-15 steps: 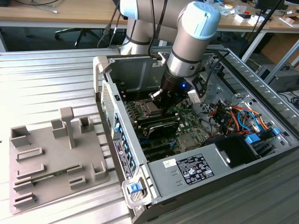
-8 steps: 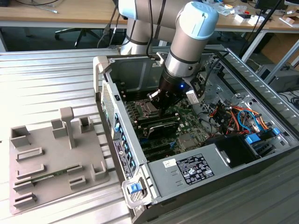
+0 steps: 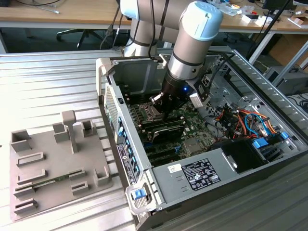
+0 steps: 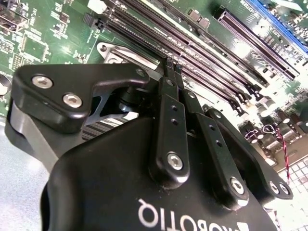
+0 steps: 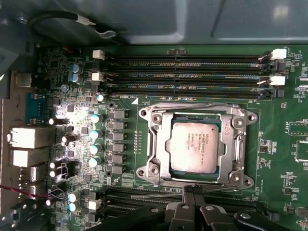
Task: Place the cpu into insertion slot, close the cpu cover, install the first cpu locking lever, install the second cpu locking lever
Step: 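Install the second cpu locking lever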
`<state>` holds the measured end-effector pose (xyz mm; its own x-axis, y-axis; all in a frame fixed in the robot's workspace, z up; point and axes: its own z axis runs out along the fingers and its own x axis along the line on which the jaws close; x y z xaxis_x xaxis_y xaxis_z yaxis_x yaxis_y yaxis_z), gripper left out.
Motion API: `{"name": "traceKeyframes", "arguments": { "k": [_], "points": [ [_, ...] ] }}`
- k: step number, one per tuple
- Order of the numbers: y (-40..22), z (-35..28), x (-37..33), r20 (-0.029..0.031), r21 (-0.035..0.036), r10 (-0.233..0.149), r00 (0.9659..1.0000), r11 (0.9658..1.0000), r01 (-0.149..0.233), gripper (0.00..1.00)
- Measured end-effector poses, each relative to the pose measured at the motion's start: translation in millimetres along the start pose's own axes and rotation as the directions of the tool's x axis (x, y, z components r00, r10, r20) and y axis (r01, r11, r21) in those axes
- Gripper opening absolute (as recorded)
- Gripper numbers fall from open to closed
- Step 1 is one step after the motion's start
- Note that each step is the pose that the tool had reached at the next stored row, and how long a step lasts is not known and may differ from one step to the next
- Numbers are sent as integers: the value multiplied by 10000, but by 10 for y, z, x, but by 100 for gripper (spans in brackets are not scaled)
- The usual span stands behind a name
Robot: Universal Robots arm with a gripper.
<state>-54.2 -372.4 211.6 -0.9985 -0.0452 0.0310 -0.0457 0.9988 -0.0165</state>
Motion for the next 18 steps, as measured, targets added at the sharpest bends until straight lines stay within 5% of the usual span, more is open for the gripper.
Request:
{"name": "traceKeyframes", "arguments": {
  "k": [18],
  "points": [
    [12,8,250,0,-1,0,10000,10000,0,11]
  ]
}}
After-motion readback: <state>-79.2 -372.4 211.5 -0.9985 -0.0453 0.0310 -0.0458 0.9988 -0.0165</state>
